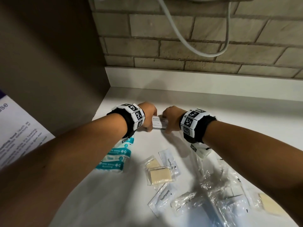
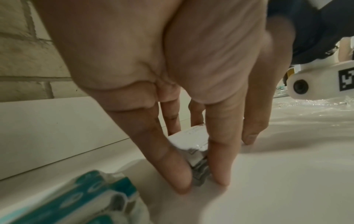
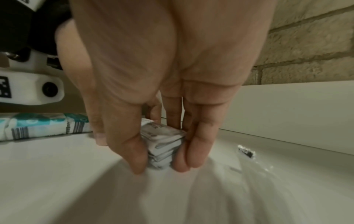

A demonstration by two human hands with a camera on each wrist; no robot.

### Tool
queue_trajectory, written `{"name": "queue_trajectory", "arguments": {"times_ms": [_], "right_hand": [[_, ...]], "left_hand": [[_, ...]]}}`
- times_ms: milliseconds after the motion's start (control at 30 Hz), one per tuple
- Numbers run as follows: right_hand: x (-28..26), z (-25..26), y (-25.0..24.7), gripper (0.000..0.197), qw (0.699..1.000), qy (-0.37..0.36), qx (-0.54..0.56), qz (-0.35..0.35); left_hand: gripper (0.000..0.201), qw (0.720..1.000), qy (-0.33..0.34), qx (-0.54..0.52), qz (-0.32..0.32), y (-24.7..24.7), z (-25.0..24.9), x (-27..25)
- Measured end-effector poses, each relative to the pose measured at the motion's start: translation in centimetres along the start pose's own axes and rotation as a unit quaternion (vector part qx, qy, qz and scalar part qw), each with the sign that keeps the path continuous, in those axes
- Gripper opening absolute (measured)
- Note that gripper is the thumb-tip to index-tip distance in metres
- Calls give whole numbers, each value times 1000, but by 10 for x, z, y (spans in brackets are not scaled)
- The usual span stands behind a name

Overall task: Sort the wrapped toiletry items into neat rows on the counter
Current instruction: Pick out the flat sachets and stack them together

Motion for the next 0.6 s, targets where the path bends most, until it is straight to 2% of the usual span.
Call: {"name": "queue_trajectory", "arguments": {"times_ms": [600], "right_hand": [[1,-1,4,47,1000,9,6,2]], "left_hand": [[43,1000,13,14,2,8,1,3]]}}
Point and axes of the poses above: each hand's wrist, its own x-axis towards the middle knuckle, its own y-axis out of the palm, z = x × y, the point moved 1 cm from there along x, towards the middle knuckle, and after that the axes turned 11 degrees about -z, right-handed, at the moved point
